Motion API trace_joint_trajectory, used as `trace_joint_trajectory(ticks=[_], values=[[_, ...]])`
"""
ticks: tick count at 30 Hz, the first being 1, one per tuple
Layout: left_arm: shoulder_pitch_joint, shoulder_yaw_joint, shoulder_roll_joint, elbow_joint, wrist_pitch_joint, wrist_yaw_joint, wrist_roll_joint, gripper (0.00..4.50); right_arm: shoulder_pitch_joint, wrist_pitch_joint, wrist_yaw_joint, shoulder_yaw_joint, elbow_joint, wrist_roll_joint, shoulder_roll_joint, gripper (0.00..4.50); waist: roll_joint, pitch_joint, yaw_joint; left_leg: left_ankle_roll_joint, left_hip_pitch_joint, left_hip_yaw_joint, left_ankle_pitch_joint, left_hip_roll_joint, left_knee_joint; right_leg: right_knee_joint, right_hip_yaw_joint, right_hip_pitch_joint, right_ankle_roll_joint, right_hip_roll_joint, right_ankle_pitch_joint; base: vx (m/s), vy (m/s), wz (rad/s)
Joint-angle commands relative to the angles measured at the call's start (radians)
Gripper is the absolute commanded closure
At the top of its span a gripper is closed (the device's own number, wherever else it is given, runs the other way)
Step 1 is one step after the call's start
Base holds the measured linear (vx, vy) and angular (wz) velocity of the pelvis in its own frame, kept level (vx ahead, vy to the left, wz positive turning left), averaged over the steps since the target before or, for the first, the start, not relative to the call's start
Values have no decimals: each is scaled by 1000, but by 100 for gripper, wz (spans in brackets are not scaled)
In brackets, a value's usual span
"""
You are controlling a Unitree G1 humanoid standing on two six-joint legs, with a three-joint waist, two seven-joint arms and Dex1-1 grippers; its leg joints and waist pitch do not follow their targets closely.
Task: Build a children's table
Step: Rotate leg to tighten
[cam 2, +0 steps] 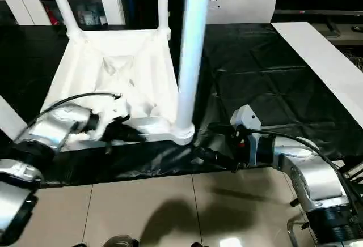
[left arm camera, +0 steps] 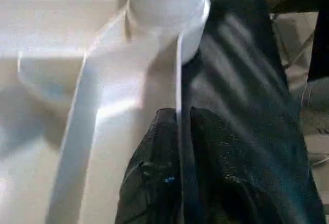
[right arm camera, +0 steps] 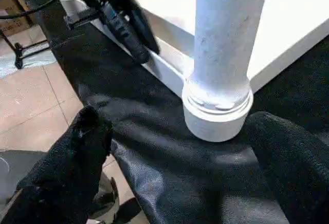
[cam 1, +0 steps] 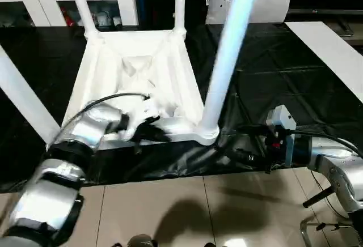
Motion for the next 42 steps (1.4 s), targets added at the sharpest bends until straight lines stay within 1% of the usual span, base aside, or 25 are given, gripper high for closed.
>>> trace_joint_trajectory(ticks=[1, 2, 4, 7, 9, 10, 14, 15, 16, 19, 20, 21, 26, 28, 30, 31, 32, 34, 35, 37, 38, 39, 40, 41, 42], values=[[-7, 0, -9, 0, -5, 5, -3, 357, 1, 14, -10, 7, -24, -13, 2, 0, -9, -93, -2, 85, 3, -25, -27, 65, -61, -61, 89, 75, -11, -113, -251, 0, 0, 0], [-10, -2, -13, 8, -3, 6, 0, 357, -1, 18, -16, 10, -28, -14, 6, 0, -7, -93, -2, 85, 2, -24, -28, 64, -61, -62, 88, 75, -7, -112, -254, 0, 0, 0], [-14, -5, -17, 21, -3, 11, 9, 357, -5, 24, -23, 14, -32, -15, 10, 0, -9, -93, -4, 83, 1, -25, -33, 62, -61, -64, 86, 77, 5, -110, -265, 0, 0, 0], [-17, -4, -20, 33, 0, 21, 16, 357, -11, 32, -29, 17, -36, -16, 13, 0, -6, -91, -7, 80, 3, -24, -43, 59, -61, -69, 85, 76, 16, -108, -280, 0, 0, 0], [-17, -6, -20, 37, 7, 36, 21, 357, -19, 46, -37, 21, -43, -13, 15, 0, -6, -92, -7, 79, 4, -26, -43, 62, -62, -68, 84, 75, 17, -108, -277, 0, 0, 0], [-16, -5, -20, 38, 7, 38, 22, 357, -20, 49, -38, 21, -45, -12, 15, 0, -5, -91, -7, 79, 4, -26, -44, 64, -62, -68, 85, 74, 15, -108, -273, 0, 0, 0], [-18, -1, -22, 56, 1, 53, 26, 357, -20, 59, -38, 18, -54, -10, 13, 0, -5, -92, -6, 80, 4, -26, -41, 63, -62, -66, 86, 76, 14, -110, -260, 0, 0, 0], [-18, -2, -21, 60, 0, 53, 28, 357, -20, 62, -38, 15, -57, -10, 12, 0, -3, -91, -6, 80, 4, -27, -41, 64, -62, -65, 86, 74, 12, -110, -258, 0, 0, 0], [-16, -5, -19, 63, -2, 53, 33, 357, -19, 64, -39, 14, -59, -9, 10, 0, -4, -90, -6, 80, 5, -28, -43, 66, -63, -66, 86, 74, 10, -110, -259, 0, 0, 0], [-14, -6, -18, 63, -3, 52, 33, 357, -18, 66, -39, 14, -62, -7, 8, 0, -5, -89, -6, 75, 6, -26, -53, 62, -63, -69, 85, 75, 16, -110, -281, 0, 0, 0], [-13, -5, -19, 63, -3, 52, 33, 374, -17, 67, -40, 14, -63, -7, 8, 0, -4, -89, -6, 75, 6, -26, -54, 63, -64, -70, 85, 75, 16, -111, -284, 0, 0, 0], [-13, -6, -19, 63, -5, 53, 32, 374, -16, 68, -40, 13, -65, -7, 7, 0, -6, -89, -6, 75, 7, -26, -54, 64, -64, -70, 85, 74, 16, -110, -283, 0, 0, 0], [-9, 0, -24, 62, -23, 58, 25, 428, -11, 69, -43, 9, -70, -8, 7, 0, -6, -89, -7, 78, 5, -26, -51, 64, -63, -68, 86, 75, 11, -111, -270, 0, 0, 0], [-5, -3, -25, 58, -26, 48, 25, 441, -13, 63, -41, 8, -62, -11, 5, 0, -5, -90, -7, 77, 5, -26, -49, 64, -63, -67, 86, 75, 13, -111, -269, 0, 0, 0], [0, -7, -25, 53, -30, 34, 26, 446, -17, 52, -36, 10, -56, -17, 2, 0, -3, -90, -6, 77, 6, -27, -47, 65, -63, -66, 87, 74, 10, -111, -264, 0, 0, 0], [5, -10, -23, 46, -34, 19, 25, 446, -22, 30, -29, 12, -48, -24, 1, 0, -5, -91, -6, 77, 5, -27, -45, 64, -62, -65, 87, 75, 9, -112, -256, 0, 0, 0], [14, -19, -20, 27, -39, -9, 21, 446, -37, -23, -2, 18, -25, -35, 0, 0, -2, -92, -5, 76, 4, -27, -44, 64, -62, -63, 87, 75, 7, -113, -252, 0, 0, 0], [17, -22, -18, 19, -42, -19, 20, 446, -44, -41, 10, 20, -15, -37, -1, 0, -3, -93, -6, 80, 3, -27, -39, 65, -62, -60, 88, 77, 0, -112, -237, 0, 0, 0], [21, -28, -16, 7, -46, -31, 20, 446, -57, -53, 41, 24, 4, -29, 0, 0, 0, -94, -5, 85, 3, -28, -39, 67, -61, -57, 87, 76, -10, -113, -227, 0, 0, 0], [30, -39, -12, -15, -50, -47, 23, 450, -80, -48, 93, 26, 33, -3, 1, 28, -1, -93, -6, 91, 4, -27, -43, 69, -61, -57, 88, 76, -21, -111, -226, 0, 0, 0], [40, -48, -10, -38, -50, -57, 24, 450, -96, -54, 113, 24, 51, 7, 5, 28, 1, -93, -4, 93, 4, -26, -44, 70, -60, -58, 88, 75, -27, -112, -227, 0, 0, 0], [67, -70, -6, -97, -50, -74, 29, 450, -134, -54, 162, 31, 91, 19, 7, 38, -7, -96, -2, 94, 3, -26, -44, 72, -61, -53, 88, 79, -35, -116, -228, 0, 0, 0], [67, -70, -6, -97, -50, -74, 29, 450, -134, -54, 162, 31, 91, 19, 7, 47, -4, -96, -1, 93, 4, -27, -45, 73, -61, -52, 88, 78, -40, -117, -230, 0, 0, 0], [72, -74, -5, -108, -49, -77, 30, 450, -140, -56, 173, 35, 98, 19, 6, 59, -3, -94, -2, 97, 4, -26, -40, 73, -61, -55, 89, 76, -40, -114, -236, 0, 0, 0], [84, -80, -5, -133, -46, -82, 30, 450, -153, -57, 199, 49, 113, 13, 0, 69, -2, -94, 1, 97, 9, -25, -34, 75, -60, -55, 91, 71, -45, -113, -236, 0, 0, 0]])
